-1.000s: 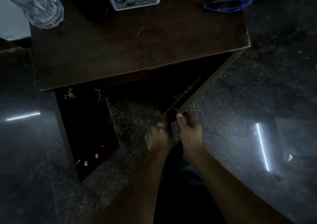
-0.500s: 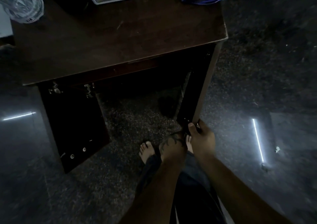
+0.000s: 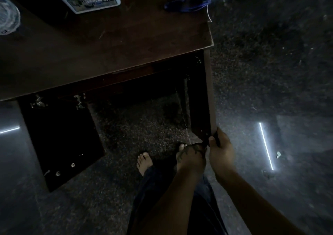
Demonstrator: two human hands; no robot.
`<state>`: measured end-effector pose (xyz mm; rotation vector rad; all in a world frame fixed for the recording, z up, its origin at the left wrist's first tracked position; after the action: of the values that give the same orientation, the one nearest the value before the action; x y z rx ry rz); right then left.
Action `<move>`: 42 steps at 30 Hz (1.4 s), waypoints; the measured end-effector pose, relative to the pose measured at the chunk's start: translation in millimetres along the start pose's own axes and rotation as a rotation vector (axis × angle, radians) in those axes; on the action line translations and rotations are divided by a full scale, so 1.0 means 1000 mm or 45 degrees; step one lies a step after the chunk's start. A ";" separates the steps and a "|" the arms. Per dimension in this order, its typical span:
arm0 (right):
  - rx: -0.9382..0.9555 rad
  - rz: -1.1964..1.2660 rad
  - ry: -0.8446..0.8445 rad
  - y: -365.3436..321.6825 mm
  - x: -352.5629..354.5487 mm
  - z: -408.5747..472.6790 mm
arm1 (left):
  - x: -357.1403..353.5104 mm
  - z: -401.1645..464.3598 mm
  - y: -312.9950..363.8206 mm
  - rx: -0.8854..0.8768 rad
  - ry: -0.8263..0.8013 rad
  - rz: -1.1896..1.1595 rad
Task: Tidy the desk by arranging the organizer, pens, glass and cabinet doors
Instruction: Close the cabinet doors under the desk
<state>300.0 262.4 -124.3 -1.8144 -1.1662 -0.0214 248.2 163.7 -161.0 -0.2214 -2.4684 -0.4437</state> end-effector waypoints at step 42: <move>0.471 -0.116 0.229 -0.236 -0.003 0.143 | 0.298 0.086 0.024 -0.007 0.943 -0.644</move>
<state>67.3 385.2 -41.6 -1.4042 -1.0464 -0.0196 -30.2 233.7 -40.9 0.4977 -1.7627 -0.6076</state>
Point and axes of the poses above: each hand's wrist, its own z-axis towards the middle knuckle, its own x-axis out of the back of the hand, y = z × x, the point moved 10 cm from there along z, towards the middle knuckle, and after that the axes turned 4 degrees about x, right-handed, at the moved point
